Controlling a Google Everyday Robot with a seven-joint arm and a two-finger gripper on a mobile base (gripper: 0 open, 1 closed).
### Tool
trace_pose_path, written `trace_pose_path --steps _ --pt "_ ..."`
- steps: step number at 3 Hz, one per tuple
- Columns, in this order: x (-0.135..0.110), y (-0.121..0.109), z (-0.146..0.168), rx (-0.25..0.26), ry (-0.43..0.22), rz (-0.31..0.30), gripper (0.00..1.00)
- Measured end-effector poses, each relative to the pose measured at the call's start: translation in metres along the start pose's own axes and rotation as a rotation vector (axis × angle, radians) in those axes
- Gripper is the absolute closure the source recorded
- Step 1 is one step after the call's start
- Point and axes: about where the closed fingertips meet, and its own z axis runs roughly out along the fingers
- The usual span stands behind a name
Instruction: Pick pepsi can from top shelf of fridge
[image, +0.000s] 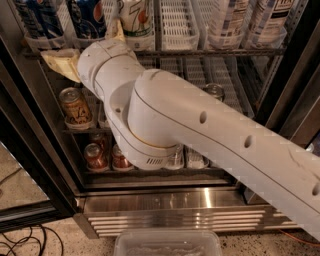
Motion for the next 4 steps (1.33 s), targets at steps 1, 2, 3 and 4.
trace_pose_path --steps 1,2,3,4 --pt "-0.003 -0.007 0.003 0.008 -0.001 -0.008 0.15" --pt "-0.010 -0.012 0.014 0.007 -0.018 -0.006 0.20" --pt "-0.012 -0.016 0.021 0.016 -0.022 0.000 0.21" --pt "-0.011 -0.021 0.027 0.029 -0.017 0.011 0.22"
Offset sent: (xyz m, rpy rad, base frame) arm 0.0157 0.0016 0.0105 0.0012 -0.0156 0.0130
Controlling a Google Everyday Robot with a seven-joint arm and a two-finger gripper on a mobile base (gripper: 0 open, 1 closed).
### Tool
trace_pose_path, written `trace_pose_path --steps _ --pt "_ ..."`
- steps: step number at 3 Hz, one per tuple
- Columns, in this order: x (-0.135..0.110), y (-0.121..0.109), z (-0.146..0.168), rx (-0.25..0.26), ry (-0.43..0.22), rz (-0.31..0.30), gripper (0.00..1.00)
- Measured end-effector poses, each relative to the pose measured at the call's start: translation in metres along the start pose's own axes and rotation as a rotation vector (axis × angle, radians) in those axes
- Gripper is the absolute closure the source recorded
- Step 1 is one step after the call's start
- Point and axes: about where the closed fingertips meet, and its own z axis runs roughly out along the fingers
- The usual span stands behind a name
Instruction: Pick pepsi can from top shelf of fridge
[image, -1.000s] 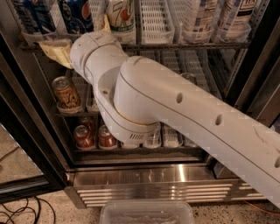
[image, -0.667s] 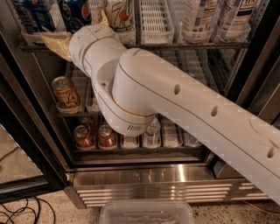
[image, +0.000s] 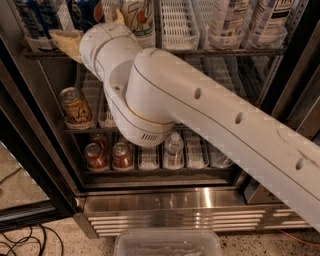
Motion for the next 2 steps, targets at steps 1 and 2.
trace_pose_path --steps 1,2 --pt "0.0044 -0.0039 0.0074 0.013 0.013 0.016 0.22" --pt "0.0093 -0.0103 0.0151 0.030 0.027 0.028 0.26"
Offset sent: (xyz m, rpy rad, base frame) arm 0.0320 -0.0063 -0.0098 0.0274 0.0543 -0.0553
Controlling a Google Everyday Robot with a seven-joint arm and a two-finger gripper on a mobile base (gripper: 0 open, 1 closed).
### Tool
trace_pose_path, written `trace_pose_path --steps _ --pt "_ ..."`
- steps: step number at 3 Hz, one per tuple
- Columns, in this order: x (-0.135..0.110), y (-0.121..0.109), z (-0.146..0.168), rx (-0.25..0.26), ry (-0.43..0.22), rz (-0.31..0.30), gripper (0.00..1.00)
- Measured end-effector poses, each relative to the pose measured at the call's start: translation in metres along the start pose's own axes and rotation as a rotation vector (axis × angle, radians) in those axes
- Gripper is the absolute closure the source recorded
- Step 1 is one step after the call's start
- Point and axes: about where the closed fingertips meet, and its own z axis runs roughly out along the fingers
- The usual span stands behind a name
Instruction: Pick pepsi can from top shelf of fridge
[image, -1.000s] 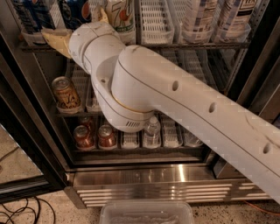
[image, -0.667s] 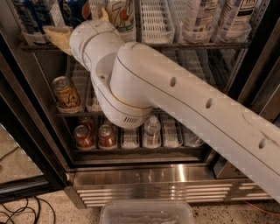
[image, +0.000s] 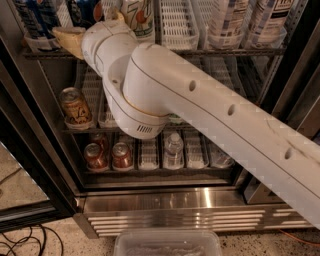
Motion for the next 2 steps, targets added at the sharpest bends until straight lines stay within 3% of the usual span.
trace_pose_path --steps 1,2 --pt "0.0001 0.0003 -0.0014 0.003 0.002 0.002 0.29" --pt "-0.0003 0.0009 -0.0029 0.005 0.002 0.002 0.48"
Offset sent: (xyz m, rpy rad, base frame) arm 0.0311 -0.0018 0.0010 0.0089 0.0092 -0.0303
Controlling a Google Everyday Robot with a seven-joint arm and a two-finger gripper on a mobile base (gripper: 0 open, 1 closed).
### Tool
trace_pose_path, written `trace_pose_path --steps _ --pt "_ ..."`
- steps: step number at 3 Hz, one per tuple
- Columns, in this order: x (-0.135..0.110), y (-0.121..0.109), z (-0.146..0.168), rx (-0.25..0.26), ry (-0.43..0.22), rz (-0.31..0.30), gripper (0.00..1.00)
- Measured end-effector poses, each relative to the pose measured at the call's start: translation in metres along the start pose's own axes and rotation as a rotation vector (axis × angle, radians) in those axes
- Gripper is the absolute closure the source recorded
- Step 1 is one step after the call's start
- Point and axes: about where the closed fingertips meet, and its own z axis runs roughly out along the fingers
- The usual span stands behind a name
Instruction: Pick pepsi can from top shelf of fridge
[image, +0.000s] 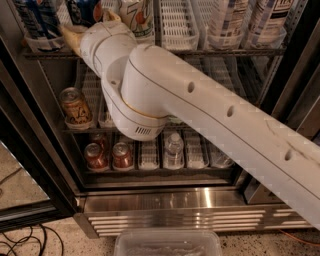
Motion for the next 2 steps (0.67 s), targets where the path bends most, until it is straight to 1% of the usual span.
trace_pose_path --steps 1,2 --pt "-0.0001 0.0011 0.0002 0.000 0.000 0.000 0.70" --pt "-0.0009 0.0027 0.0012 0.000 0.000 -0.001 0.70"
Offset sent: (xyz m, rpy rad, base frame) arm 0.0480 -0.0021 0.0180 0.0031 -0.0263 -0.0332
